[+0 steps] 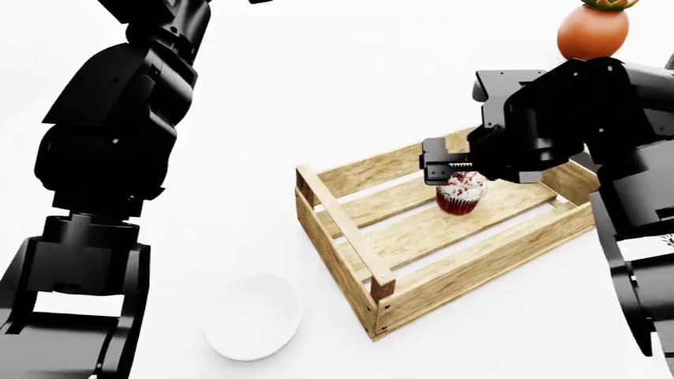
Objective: Move the fresh-baked cupcake off the tray onto the counter, and place the bowl used for mixing into the sink.
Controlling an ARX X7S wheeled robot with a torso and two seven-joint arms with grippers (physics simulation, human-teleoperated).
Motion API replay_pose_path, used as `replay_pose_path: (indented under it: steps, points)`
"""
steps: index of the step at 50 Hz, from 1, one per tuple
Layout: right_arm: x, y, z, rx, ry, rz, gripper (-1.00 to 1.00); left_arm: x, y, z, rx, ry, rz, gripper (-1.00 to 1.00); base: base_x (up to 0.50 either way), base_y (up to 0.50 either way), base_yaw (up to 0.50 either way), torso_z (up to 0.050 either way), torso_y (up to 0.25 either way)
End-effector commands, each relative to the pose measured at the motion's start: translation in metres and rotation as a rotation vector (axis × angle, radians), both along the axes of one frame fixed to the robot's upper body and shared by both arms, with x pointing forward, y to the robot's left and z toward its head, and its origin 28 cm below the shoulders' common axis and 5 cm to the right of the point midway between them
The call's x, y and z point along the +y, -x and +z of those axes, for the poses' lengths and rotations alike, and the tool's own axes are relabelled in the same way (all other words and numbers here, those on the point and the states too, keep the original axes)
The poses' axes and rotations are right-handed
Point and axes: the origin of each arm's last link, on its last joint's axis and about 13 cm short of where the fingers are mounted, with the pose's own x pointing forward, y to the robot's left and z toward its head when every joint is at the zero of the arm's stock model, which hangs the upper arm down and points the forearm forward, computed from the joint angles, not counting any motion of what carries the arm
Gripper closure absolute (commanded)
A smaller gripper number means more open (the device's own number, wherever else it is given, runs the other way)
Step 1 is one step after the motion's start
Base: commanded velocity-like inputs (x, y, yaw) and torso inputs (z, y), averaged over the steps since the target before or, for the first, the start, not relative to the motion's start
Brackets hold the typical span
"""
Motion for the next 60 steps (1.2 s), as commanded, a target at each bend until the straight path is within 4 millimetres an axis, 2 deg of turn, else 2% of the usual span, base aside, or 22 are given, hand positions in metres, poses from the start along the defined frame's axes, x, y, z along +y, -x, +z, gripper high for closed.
replay_pose_path:
  steps: [1,6,20,36,60]
  points:
    - [0.001,0.002,-0.002,0.009,-0.010,0.013,1.00,-0.001,0.000,0.000,-0.005,0.005,-0.006,-1.00,0.00,0.00,0.00,0.000,0.000]
    - [0.000,0.002,0.000,-0.001,-0.017,0.011,1.00,-0.003,-0.001,0.001,-0.007,0.002,-0.006,-1.00,0.00,0.00,0.00,0.000,0.000]
    - [0.003,0.020,0.043,-0.146,-0.031,0.013,1.00,0.000,0.009,0.011,-0.034,0.015,-0.006,-1.00,0.00,0.00,0.00,0.000,0.000]
    - [0.007,0.021,0.072,-0.333,-0.089,0.028,1.00,0.004,0.014,0.016,-0.050,0.014,0.006,-1.00,0.00,0.00,0.00,0.000,0.000]
    - [0.008,0.020,0.073,-0.366,-0.085,0.021,1.00,0.004,0.012,0.015,-0.048,0.015,0.009,-1.00,0.00,0.00,0.00,0.000,0.000]
